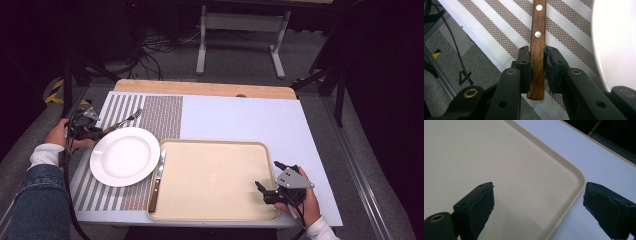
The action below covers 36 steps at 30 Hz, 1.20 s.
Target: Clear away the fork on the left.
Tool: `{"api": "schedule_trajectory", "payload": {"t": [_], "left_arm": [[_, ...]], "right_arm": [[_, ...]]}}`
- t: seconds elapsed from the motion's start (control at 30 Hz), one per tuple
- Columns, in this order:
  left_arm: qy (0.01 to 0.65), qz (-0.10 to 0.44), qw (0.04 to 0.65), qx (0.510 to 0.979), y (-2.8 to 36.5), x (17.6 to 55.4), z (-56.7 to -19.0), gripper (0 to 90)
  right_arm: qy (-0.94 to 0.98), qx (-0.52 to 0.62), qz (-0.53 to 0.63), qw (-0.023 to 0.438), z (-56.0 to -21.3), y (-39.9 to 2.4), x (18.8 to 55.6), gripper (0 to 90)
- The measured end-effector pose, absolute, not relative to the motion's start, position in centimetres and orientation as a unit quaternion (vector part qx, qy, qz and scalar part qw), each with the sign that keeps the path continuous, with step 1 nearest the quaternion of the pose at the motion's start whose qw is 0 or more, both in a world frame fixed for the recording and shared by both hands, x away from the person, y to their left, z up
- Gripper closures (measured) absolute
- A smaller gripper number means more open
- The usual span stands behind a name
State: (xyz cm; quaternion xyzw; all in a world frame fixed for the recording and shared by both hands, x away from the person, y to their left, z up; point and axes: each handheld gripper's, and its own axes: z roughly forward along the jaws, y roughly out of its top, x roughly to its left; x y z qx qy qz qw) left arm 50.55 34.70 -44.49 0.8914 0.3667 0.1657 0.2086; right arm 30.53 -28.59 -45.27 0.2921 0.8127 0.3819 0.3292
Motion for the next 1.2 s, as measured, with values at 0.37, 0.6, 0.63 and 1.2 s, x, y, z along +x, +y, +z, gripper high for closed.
{"api": "schedule_trajectory", "payload": {"t": [0.37, 0.6, 0.63, 1.2], "left_arm": [[0.389, 0.177, 0.268, 0.864, 33.5, 52.2, -45.5, 54.6], [0.383, 0.162, 0.284, 0.864, 32.8, 52.5, -45.7, 70.6], [0.383, 0.162, 0.285, 0.864, 32.9, 52.5, -45.7, 73.4], [0.385, 0.229, 0.263, 0.855, 32.0, 51.7, -44.4, 76.7]], "right_arm": [[0.814, 0.3, 0.38, 0.322, -45.6, -28.8, 30.7, 10.7], [0.814, 0.301, 0.38, 0.32, -45.7, -28.9, 30.6, 10.7], [0.815, 0.3, 0.379, 0.32, -45.7, -28.8, 30.6, 10.7], [0.814, 0.282, 0.386, 0.33, -45.0, -28.7, 30.9, 10.8]]}}
